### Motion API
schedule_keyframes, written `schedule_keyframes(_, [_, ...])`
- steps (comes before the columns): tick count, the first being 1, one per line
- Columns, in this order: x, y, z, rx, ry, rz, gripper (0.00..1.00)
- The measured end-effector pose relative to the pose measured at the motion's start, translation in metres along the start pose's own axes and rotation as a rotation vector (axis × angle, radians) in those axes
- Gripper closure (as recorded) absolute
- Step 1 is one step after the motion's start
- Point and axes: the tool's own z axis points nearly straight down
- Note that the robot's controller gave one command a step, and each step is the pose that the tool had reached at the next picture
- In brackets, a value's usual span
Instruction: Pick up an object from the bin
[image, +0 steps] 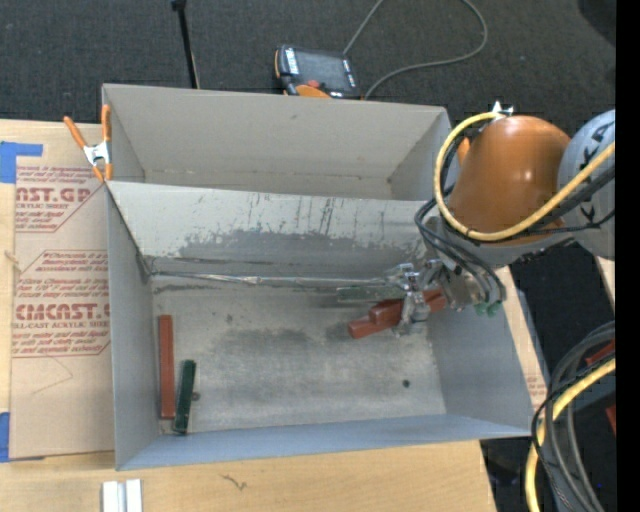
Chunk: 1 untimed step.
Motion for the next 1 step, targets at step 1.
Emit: schedule_keyframes(1, [-0.0306, -0.0237, -0.1673, 0.0, -0.002, -0.243, 1.0])
